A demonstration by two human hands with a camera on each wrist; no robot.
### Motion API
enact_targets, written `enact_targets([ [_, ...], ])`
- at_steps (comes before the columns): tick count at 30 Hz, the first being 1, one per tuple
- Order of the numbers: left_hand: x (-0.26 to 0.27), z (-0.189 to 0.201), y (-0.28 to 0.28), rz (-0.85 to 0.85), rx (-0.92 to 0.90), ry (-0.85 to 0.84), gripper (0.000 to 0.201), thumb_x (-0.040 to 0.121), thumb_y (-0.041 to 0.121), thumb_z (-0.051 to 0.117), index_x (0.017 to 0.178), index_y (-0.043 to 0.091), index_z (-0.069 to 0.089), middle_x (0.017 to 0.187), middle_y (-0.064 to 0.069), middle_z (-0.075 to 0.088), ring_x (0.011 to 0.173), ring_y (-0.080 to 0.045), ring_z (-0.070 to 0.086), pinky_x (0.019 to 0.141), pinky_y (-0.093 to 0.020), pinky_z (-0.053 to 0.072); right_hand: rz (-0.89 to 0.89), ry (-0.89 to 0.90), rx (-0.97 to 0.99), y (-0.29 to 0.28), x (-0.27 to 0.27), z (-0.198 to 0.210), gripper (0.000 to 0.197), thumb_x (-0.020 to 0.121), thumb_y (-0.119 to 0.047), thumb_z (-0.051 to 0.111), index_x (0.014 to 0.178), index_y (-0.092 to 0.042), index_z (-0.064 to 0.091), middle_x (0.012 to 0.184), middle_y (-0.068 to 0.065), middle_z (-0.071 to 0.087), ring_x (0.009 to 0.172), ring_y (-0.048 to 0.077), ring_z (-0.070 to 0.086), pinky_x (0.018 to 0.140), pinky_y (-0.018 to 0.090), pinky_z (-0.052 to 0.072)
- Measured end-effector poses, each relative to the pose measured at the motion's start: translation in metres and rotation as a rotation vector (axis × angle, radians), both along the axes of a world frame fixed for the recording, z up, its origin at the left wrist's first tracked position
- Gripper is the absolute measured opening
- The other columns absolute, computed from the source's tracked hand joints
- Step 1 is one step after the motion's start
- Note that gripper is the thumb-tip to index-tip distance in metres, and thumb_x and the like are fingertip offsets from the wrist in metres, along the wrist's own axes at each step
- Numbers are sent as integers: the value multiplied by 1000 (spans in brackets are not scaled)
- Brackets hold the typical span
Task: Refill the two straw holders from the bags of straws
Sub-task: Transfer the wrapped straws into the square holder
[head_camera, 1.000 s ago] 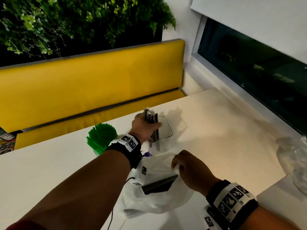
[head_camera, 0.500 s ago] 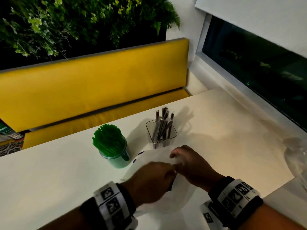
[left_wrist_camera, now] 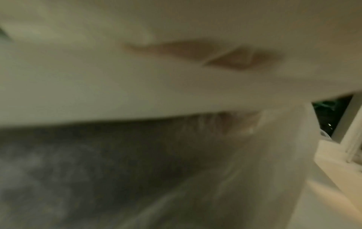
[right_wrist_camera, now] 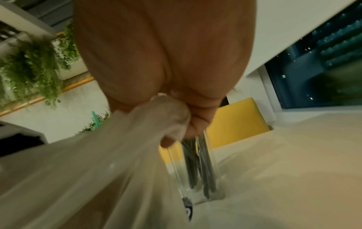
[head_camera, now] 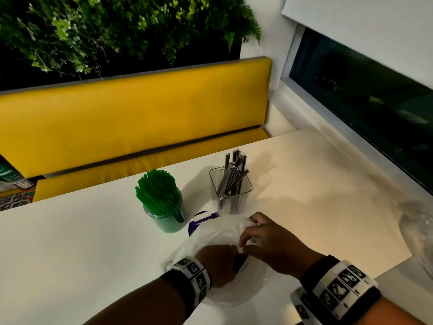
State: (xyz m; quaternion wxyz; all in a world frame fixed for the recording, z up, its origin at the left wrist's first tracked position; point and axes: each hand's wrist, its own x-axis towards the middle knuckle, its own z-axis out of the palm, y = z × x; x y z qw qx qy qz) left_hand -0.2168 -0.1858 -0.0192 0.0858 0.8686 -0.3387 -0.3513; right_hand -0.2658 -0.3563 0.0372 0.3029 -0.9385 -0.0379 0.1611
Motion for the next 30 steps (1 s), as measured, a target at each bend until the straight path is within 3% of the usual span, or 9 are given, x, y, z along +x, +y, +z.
enact_targets([
  [2,6,1,4,59,-63,64,60,94,71,30,116,26,61,117,-2,68,107,-26,61,97,-36,44,8,67,-40,-7,-4,0,13,88,-33,55,95,-43,59,110,-12,40,92,12,52,78,21,45],
  [5,19,9,5,48,-190,89,35,95,50,51,115,24,63,113,-2,68,104,-23,62,91,-32,46,-81,57,-50,-13,-8,-3,32,88,-12,47,91,-44,53,97,-6,46,81,18,53,76,37,49],
  [8,18,23,1,-27,-192,82,38,93,57,46,109,27,63,101,3,68,93,-20,61,92,-34,48,-86,2,104,-4,-4,-2,31,86,-4,50,89,-34,57,92,-8,54,83,8,53,74,26,47],
  [11,16,32,-8,-15,-114,103,30,96,43,51,90,17,64,89,-9,68,73,-21,56,76,-34,46,-107,14,275,-1,1,2,40,78,5,50,89,-33,59,94,-11,58,89,1,52,74,12,39],
  [15,17,51,1,-29,-220,122,33,101,46,45,90,21,62,91,-1,66,80,-18,54,79,-29,41,-263,-55,202,-17,0,-9,36,83,-2,51,83,-37,58,97,-9,50,91,-1,48,77,17,35],
  [19,7,99,10,58,-549,205,5,91,32,66,92,28,65,94,5,71,88,-16,66,86,-34,53,-217,-33,33,-15,0,-20,30,86,-19,48,83,-49,46,95,-5,43,79,12,51,67,19,37],
  [22,22,160,10,276,-1013,335,26,87,5,72,98,30,71,99,6,74,96,-6,69,89,-23,54,-215,26,20,-6,-1,-17,27,86,-14,49,94,-40,48,100,-6,43,73,16,51,65,28,44],
  [25,61,200,6,524,-1500,203,25,85,3,68,88,28,71,87,-1,71,92,-28,68,86,-46,58,-178,1,-55,1,-3,-10,19,87,-10,49,92,-28,47,102,-4,41,65,15,46,58,24,38],
  [30,112,168,-20,809,-1566,141,12,91,0,63,90,12,63,76,-7,62,76,-29,58,76,-52,52,-97,-115,-244,12,4,1,37,85,-11,55,115,-31,49,156,1,17,88,17,60,68,20,49],
])
